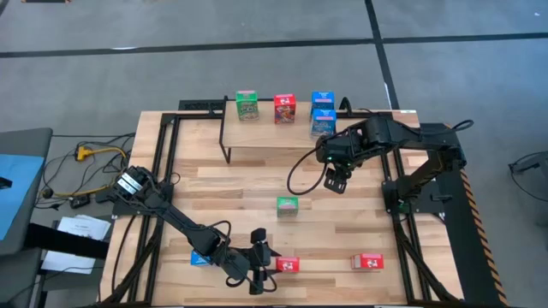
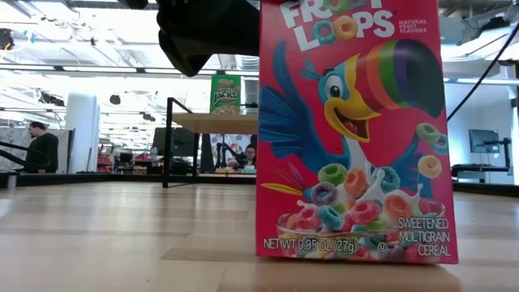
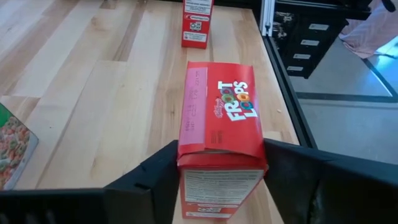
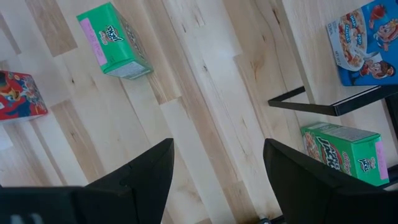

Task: Stack cereal on shelf
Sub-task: Put the left red cereal box on the shelf aligned with the other red cereal box

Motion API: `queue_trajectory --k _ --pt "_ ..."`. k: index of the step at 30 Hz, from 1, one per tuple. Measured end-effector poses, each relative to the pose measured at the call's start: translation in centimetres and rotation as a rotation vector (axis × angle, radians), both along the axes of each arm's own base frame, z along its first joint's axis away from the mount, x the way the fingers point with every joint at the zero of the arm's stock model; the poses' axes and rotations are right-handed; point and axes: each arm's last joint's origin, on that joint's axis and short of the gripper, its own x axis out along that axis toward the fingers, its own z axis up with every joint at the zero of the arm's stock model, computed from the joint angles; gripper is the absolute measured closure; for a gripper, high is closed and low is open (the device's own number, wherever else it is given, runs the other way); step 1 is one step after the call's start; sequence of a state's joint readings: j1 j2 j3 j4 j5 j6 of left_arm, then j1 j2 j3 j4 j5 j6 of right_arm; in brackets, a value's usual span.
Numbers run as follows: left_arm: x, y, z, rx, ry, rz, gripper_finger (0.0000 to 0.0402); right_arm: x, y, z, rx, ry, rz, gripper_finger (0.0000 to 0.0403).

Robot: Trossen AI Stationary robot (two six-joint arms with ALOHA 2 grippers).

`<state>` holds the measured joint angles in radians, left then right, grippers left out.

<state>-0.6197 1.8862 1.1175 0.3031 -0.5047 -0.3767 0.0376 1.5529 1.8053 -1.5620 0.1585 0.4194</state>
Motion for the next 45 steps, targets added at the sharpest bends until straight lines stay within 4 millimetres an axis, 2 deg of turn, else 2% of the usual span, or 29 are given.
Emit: queue_trajectory --k 14,21,30,37,45 --pt "0.0 0.1 0.4 0.005 -0.009 -0.006 0.0224 0.0 0.0 0.0 0.0 0.0 0.0 0.0131" --pt "-0.3 1.7 3.7 0.013 -0.058 -0.019 0.0225 0.0 0.0 0.0 0.0 0.0 0.0 0.0131" --pt "-2.5 7.3 10.3 0.04 -0.063 0.073 0.0223 0.0 0.0 0.0 0.001 0.0 0.001 0.0131" --pt "-5.1 13.7 15.2 0.125 -0.108 0.188 0.0223 0.0 0.0 0.0 0.002 0.0 0.002 0.0131" --pt "-8.0 21.1 18.7 0.289 -0.161 0.31 0.0223 0.1 0.0 0.0 0.002 -0.005 0.002 0.0131"
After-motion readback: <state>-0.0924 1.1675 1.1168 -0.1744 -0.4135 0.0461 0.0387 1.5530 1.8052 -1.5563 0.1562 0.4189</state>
